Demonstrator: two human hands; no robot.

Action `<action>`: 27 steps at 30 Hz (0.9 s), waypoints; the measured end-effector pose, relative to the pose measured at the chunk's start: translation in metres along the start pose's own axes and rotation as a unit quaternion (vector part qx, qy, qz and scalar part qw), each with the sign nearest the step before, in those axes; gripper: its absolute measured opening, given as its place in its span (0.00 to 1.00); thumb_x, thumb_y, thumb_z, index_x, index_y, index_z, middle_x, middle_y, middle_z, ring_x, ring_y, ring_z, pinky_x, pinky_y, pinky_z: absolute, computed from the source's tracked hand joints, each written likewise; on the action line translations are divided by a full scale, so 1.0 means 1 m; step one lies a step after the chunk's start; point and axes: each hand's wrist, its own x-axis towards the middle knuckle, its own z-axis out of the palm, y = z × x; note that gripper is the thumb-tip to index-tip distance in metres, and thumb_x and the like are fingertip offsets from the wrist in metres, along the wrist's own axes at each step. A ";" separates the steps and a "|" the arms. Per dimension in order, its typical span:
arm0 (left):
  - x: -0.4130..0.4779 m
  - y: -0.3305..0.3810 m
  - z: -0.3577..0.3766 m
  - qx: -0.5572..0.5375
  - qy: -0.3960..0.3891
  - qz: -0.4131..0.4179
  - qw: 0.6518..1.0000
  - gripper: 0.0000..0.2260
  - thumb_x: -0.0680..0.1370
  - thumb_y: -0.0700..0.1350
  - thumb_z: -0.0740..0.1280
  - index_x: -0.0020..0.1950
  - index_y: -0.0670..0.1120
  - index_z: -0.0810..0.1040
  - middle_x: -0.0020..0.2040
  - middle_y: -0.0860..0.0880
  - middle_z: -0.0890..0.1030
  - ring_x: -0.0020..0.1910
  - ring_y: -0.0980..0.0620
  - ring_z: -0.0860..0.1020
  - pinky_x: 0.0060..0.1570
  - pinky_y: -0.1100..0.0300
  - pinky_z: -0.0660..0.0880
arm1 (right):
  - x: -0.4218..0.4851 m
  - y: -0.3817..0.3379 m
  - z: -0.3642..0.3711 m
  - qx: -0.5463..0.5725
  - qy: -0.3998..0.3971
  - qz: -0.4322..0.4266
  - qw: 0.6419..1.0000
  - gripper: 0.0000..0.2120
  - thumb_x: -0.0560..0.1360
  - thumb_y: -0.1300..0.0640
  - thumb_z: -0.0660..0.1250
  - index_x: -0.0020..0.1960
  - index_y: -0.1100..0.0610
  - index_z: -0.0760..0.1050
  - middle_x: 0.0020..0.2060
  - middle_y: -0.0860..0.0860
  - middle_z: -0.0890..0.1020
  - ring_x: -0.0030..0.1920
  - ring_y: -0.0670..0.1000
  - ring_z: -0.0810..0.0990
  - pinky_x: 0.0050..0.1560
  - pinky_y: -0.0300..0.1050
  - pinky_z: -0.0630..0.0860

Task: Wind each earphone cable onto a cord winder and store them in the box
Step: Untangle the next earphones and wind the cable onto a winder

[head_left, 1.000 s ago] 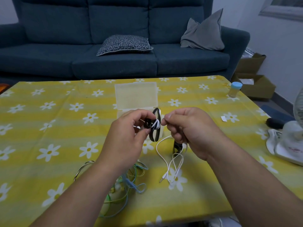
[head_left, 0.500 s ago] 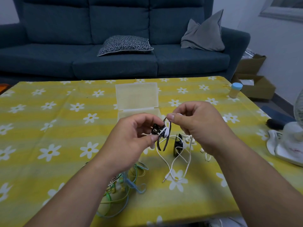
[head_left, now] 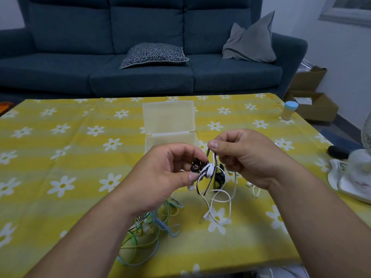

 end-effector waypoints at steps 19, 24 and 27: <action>-0.003 0.002 0.002 -0.034 -0.029 -0.012 0.999 0.12 0.68 0.32 0.69 0.48 0.46 0.83 0.42 0.49 0.83 0.40 0.54 0.79 0.40 0.63 0.77 | 0.008 0.007 0.008 0.081 0.030 0.045 0.995 0.11 0.61 0.56 0.75 0.38 0.58 0.76 0.26 0.50 0.74 0.21 0.44 0.65 0.20 0.35 0.58; -0.001 -0.001 0.002 -0.055 0.011 0.020 0.998 0.14 0.68 0.31 0.68 0.46 0.47 0.84 0.44 0.46 0.84 0.41 0.49 0.79 0.38 0.63 0.77 | 0.012 0.020 0.019 0.091 0.026 0.086 0.992 0.11 0.73 0.65 0.70 0.32 0.56 0.78 0.25 0.52 0.74 0.21 0.45 0.64 0.20 0.34 0.57; 0.003 -0.002 -0.001 -0.087 0.103 0.063 0.989 0.15 0.67 0.29 0.69 0.44 0.48 0.84 0.42 0.49 0.84 0.40 0.53 0.80 0.38 0.63 0.78 | 0.011 0.022 0.024 0.092 0.001 0.098 0.991 0.12 0.78 0.65 0.65 0.36 0.57 0.75 0.27 0.52 0.73 0.21 0.44 0.64 0.21 0.35 0.56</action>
